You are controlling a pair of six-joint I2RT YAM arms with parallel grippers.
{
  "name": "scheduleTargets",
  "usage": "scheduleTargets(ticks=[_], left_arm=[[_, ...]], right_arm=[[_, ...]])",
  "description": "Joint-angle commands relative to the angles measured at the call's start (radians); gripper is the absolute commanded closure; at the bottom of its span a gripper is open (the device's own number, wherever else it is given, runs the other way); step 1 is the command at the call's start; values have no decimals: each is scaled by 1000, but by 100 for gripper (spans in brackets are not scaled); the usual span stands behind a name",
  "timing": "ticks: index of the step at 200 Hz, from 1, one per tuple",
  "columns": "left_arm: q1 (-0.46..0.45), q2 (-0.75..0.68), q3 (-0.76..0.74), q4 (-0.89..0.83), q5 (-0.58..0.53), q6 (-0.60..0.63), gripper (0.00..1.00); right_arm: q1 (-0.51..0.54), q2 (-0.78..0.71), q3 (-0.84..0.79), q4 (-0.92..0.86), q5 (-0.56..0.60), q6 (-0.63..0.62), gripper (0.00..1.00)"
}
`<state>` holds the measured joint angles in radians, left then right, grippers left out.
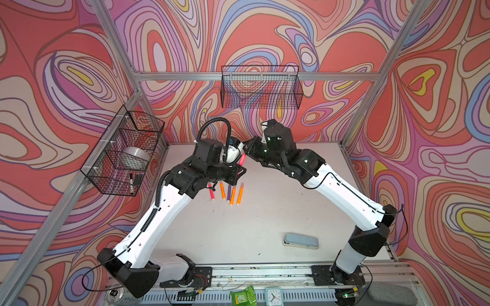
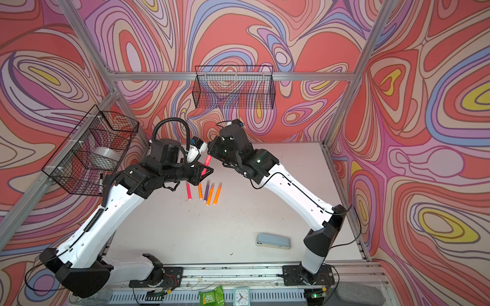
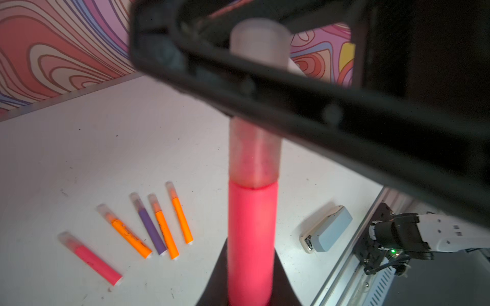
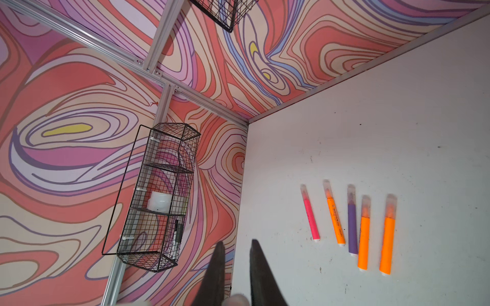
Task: Insert the pens into the pen caps
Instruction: 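Press the cap down onto the pink marker with the right gripper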
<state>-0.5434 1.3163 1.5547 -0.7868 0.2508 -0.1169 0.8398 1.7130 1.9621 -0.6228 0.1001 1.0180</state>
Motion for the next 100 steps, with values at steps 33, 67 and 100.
scheduleTargets(ticks=[33,67,100], left_arm=[[98,81,122,247,-10,-182,100],[119,59,126,307,208,-234,100],[120,40,75,351,295,-239,100]], right_arm=[[110,-63,-109,-177,-145,19,100],[120,-131,-213,-40,-143,-25,100],[119,-167,-264,18,-133,-64,100]])
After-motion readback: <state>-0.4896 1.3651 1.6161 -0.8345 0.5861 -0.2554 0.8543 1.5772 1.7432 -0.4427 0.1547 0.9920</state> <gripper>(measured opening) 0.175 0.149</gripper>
